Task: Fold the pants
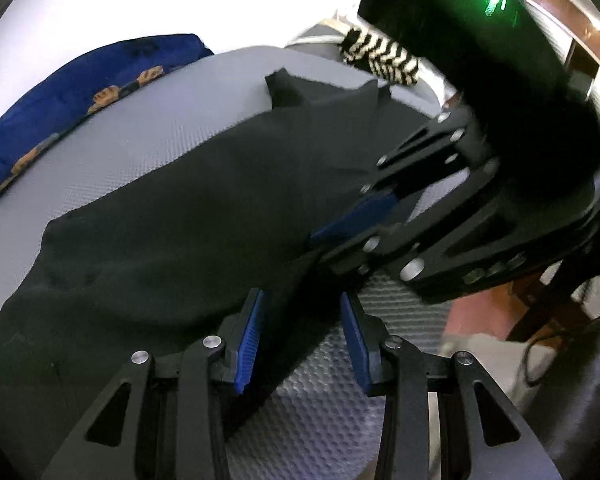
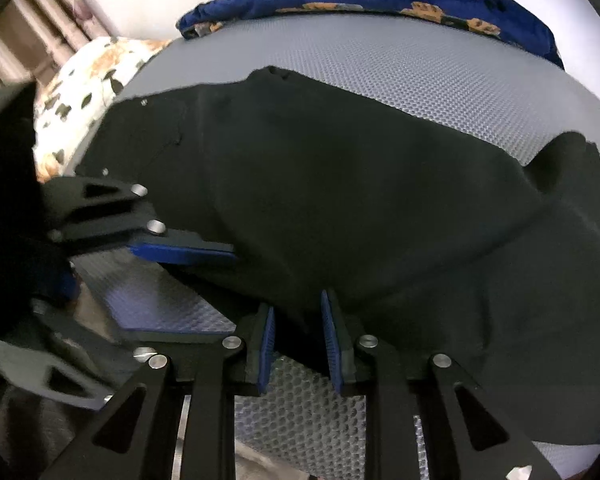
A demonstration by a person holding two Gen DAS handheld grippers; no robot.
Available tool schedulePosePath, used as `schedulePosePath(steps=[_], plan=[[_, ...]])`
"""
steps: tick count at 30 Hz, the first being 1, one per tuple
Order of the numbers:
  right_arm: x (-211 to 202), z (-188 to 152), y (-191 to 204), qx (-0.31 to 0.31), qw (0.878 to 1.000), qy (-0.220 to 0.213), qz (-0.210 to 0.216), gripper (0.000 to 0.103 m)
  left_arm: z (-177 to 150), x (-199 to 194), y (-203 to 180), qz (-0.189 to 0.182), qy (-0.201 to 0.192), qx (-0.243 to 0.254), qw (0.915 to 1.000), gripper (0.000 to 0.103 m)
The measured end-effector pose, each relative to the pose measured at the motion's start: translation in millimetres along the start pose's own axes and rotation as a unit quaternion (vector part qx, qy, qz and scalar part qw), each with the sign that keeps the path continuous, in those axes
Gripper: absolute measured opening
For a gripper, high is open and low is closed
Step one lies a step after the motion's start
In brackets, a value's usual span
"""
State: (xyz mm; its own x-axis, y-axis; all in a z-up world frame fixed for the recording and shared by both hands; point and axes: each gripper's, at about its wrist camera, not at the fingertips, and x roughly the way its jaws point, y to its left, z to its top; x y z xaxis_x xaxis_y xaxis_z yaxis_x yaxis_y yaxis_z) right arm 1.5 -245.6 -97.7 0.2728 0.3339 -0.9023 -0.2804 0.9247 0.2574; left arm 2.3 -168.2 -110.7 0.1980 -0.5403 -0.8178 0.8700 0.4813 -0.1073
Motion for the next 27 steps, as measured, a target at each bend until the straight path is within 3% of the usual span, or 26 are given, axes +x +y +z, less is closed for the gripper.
schedulePosePath(steps=[4,7,10,13,16,17,20,23,26,27], plan=[[-2,-1,-5,0.014,1.000,-0.003,0.015,0.022,-1,14,3,0.032,0.009,0.000,0.9994,0.007],[-19,-4,-21,0.039,0.998,-0.033,0.032,0.030,0,17,15,0.011,0.012,-0.034,0.9993,0.005],[-48,-13,-66,0.119,0.988,-0.086,0.041,0.041,-1,16,15,0.011,0.011,-0.038,0.9991,0.005],[-66,-30,-124,0.212,0.970,-0.122,0.012,0.042,-4,14,16,0.009,0.008,-0.049,0.9987,0.005],[-77,-54,-189,0.313,0.938,-0.147,-0.012,0.042,-3,15,18,0.007,0.009,-0.064,0.9979,0.005],[-79,-65,-215,0.354,0.923,-0.152,-0.014,0.042,-4,15,18,0.007,0.009,-0.066,0.9978,0.005],[-79,-80,-253,0.411,0.896,-0.170,0.008,0.042,-5,15,19,0.004,0.011,-0.075,0.9971,0.005],[-70,-83,-268,0.434,0.883,-0.176,0.029,0.042,-6,16,22,0.000,0.013,-0.089,0.9960,0.005],[-57,-77,-270,0.431,0.880,-0.190,0.056,0.041,-7,18,26,-0.005,0.016,-0.103,0.9946,0.005],[-55,-74,-270,0.429,0.879,-0.196,0.072,0.037,-7,18,26,-0.005,0.016,-0.105,0.9943,0.005]])
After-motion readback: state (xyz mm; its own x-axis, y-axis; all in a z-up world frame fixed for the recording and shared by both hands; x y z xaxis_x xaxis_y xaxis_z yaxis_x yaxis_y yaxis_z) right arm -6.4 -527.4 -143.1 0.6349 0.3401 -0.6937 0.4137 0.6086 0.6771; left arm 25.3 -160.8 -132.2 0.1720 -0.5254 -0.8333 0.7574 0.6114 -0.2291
